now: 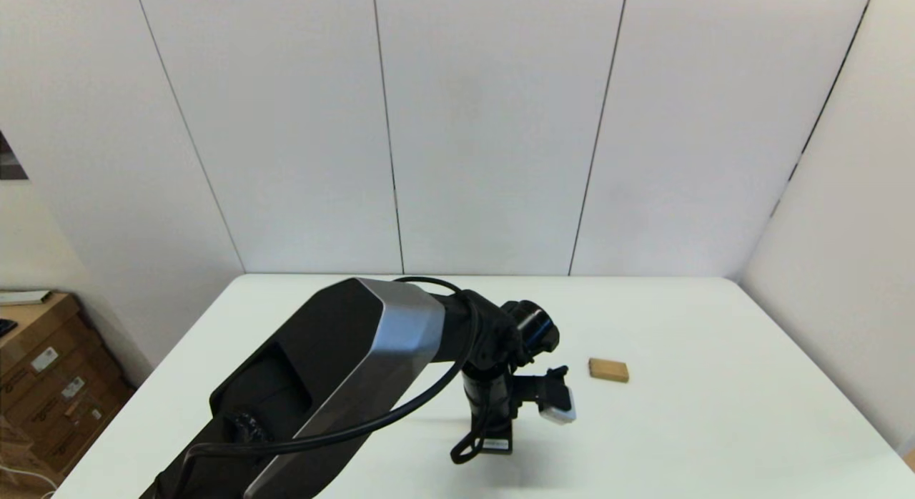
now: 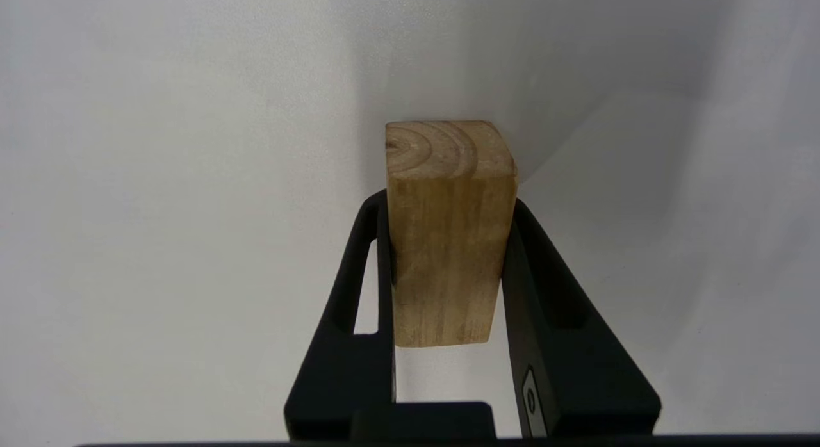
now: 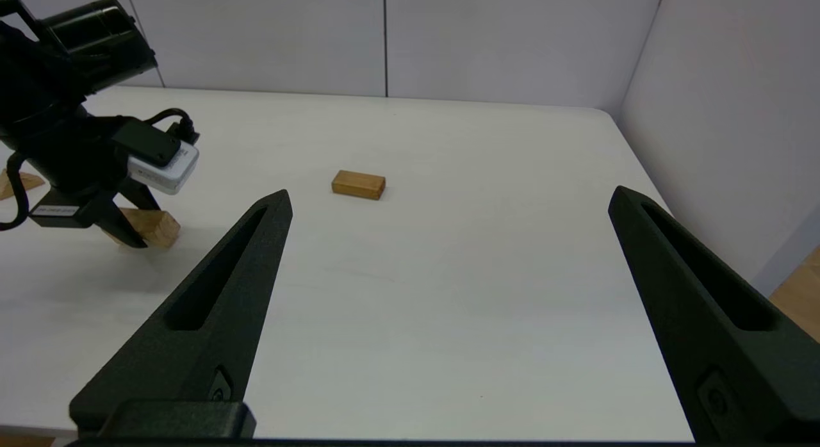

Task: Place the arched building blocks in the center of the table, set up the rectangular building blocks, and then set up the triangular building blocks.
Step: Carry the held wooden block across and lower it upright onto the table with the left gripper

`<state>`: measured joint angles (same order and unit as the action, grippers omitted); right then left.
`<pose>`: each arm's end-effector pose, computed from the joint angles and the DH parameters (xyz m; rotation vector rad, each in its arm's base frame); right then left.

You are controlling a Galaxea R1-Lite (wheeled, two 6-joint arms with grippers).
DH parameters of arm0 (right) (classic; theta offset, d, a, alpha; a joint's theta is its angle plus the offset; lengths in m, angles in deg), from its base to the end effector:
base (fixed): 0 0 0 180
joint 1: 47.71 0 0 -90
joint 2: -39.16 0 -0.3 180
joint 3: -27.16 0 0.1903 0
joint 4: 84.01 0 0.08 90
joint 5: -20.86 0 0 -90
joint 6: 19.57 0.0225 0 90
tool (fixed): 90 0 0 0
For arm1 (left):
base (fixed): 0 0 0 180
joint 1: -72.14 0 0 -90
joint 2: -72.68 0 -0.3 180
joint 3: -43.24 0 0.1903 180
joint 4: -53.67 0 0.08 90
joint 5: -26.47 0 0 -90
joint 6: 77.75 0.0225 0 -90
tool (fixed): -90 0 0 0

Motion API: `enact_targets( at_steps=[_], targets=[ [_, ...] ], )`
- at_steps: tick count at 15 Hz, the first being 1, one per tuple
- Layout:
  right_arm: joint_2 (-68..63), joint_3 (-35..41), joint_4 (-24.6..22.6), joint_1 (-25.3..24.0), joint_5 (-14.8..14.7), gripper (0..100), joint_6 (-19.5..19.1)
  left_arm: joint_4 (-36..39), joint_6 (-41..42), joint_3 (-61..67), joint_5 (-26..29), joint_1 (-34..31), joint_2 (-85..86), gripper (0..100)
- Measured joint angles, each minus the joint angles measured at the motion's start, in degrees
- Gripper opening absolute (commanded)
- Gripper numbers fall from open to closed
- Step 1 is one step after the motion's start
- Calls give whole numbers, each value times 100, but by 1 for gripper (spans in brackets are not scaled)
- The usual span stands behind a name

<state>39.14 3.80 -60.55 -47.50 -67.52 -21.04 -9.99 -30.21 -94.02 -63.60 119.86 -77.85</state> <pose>-0.0228 0.0007 0.0753 -0.0256 0.0018 0.0246 0.3159 -0.3474 0.0041 1.2271 0.9287 -1.2257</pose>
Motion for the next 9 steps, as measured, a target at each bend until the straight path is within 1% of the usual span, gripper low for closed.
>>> enact_targets(
  at_steps=[9],
  targets=[
    [0,0,0,-2,0,100,2,-2,-17,0,18,0,1,0]
  ],
)
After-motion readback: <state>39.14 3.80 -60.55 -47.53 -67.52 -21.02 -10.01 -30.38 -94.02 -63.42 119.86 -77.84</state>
